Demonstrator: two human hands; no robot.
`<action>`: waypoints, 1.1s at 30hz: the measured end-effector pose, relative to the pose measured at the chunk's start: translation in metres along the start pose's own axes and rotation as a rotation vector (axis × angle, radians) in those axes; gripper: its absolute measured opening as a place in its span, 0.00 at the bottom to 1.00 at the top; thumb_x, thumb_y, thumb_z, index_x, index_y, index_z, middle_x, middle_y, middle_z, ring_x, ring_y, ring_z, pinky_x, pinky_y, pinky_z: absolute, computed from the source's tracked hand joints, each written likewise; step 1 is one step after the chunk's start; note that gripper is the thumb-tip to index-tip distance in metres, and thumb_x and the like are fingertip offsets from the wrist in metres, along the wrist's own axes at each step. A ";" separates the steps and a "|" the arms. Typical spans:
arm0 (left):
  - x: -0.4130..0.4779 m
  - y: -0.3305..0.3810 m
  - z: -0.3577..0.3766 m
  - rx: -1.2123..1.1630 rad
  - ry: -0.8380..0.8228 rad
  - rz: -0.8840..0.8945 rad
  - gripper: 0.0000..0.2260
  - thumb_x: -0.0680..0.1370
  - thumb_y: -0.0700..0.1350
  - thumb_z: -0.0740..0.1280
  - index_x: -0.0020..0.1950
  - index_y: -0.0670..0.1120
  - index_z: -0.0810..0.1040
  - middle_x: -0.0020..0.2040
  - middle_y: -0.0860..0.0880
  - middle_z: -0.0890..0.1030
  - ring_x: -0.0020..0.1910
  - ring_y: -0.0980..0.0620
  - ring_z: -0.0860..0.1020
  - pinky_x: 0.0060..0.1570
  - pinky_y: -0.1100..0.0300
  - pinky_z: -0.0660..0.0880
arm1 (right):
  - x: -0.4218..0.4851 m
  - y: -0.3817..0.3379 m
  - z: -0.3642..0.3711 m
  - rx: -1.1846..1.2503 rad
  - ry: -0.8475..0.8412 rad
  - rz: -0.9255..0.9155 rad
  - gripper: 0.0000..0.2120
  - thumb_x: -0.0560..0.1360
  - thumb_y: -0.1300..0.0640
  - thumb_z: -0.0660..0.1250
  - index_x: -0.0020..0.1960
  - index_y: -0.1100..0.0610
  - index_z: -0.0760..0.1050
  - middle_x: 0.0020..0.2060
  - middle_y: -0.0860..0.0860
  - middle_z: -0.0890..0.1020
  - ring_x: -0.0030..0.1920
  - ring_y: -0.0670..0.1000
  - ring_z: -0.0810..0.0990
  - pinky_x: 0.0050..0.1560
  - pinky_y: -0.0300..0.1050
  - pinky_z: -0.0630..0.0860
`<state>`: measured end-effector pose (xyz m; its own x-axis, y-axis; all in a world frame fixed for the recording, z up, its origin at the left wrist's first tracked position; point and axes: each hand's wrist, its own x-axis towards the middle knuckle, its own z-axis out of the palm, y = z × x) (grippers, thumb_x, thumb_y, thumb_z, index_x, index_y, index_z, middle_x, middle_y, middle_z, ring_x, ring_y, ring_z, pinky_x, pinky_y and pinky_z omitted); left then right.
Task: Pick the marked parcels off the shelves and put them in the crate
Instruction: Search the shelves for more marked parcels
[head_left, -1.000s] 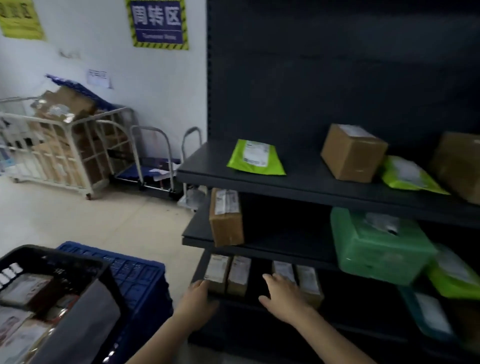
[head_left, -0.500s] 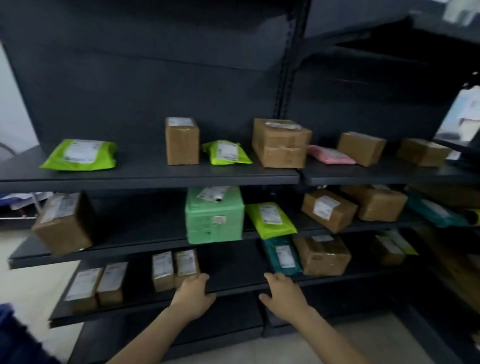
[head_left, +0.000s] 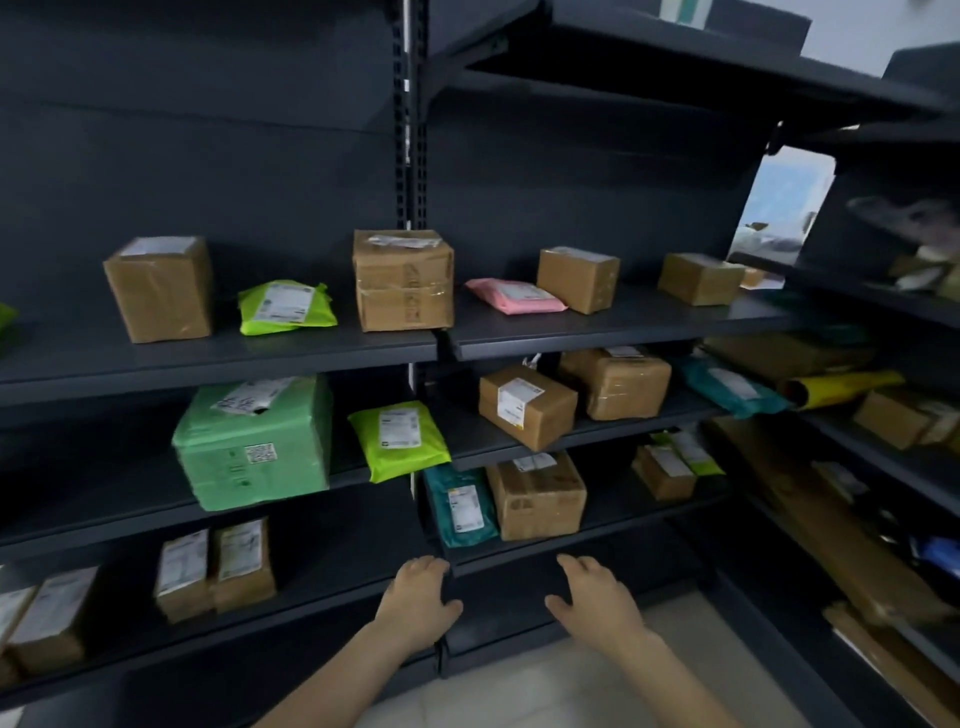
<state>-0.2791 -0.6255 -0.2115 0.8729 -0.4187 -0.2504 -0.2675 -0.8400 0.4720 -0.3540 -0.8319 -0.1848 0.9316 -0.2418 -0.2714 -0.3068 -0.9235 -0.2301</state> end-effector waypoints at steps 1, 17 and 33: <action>0.007 0.004 0.004 0.003 -0.014 0.000 0.26 0.77 0.51 0.62 0.73 0.44 0.63 0.73 0.46 0.64 0.74 0.47 0.60 0.72 0.58 0.59 | 0.003 0.008 0.000 0.008 -0.016 0.012 0.30 0.77 0.45 0.59 0.75 0.53 0.55 0.71 0.54 0.65 0.70 0.55 0.65 0.66 0.49 0.67; 0.169 0.047 0.050 -0.110 -0.056 -0.057 0.26 0.78 0.50 0.62 0.74 0.44 0.63 0.73 0.46 0.65 0.73 0.49 0.63 0.70 0.60 0.61 | 0.151 0.095 -0.008 -0.008 -0.107 0.028 0.28 0.78 0.45 0.59 0.74 0.53 0.57 0.69 0.53 0.67 0.68 0.54 0.67 0.65 0.48 0.69; 0.260 0.035 0.105 -0.176 -0.060 -0.271 0.23 0.78 0.48 0.61 0.72 0.43 0.66 0.71 0.44 0.69 0.70 0.47 0.67 0.67 0.56 0.67 | 0.282 0.132 0.028 0.065 -0.085 -0.134 0.21 0.77 0.49 0.60 0.68 0.54 0.66 0.62 0.55 0.73 0.61 0.55 0.72 0.60 0.48 0.72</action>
<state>-0.1037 -0.7997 -0.3488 0.8755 -0.2122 -0.4341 0.0503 -0.8535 0.5187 -0.1374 -1.0138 -0.3181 0.9462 -0.0889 -0.3113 -0.1951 -0.9239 -0.3292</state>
